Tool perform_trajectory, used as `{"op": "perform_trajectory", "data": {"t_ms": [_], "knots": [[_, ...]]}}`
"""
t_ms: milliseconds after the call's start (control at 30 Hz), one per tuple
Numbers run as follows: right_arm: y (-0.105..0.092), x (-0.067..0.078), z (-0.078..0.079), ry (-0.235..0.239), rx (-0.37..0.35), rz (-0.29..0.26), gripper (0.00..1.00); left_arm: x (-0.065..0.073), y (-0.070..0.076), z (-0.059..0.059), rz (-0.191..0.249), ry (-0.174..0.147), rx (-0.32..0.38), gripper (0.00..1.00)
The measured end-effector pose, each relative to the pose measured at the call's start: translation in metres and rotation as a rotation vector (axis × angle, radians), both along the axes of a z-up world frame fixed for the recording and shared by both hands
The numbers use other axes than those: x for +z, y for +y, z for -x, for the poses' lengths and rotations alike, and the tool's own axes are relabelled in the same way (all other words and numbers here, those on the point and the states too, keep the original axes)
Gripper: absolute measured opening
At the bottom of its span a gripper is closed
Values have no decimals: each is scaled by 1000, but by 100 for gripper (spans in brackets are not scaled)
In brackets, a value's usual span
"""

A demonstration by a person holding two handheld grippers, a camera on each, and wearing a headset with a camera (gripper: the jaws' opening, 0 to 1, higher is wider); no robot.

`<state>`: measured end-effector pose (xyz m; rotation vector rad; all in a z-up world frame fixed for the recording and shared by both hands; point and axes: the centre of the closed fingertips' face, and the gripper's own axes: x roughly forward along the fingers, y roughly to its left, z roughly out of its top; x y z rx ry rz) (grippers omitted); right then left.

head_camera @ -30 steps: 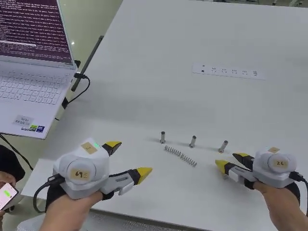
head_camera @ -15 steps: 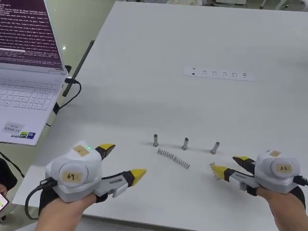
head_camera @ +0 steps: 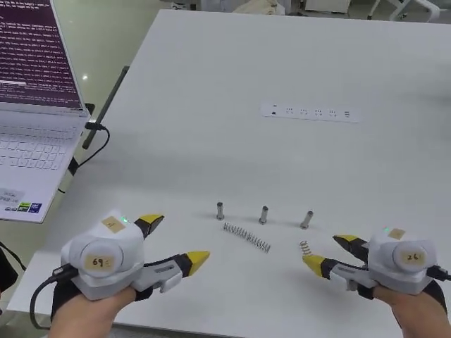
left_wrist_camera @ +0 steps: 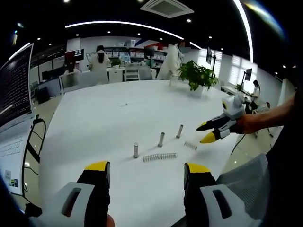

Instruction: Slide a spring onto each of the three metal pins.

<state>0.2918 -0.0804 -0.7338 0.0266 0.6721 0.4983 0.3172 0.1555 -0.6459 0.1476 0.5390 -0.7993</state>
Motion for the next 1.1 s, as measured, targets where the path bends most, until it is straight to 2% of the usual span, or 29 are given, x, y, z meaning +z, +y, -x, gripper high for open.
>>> {"op": "perform_trajectory", "data": {"t_ms": [467, 800, 1100], "knots": [[6, 16, 16, -20, 55, 10, 56, -3, 1, 2, -5, 3, -17, 59], [18, 30, 31, -34, 132, 32, 62, -3, 0, 2, -9, -3, -36, 59], [25, 33, 42, -28, 151, 27, 65, -9, 1, 6, -23, 6, -57, 59]]}}
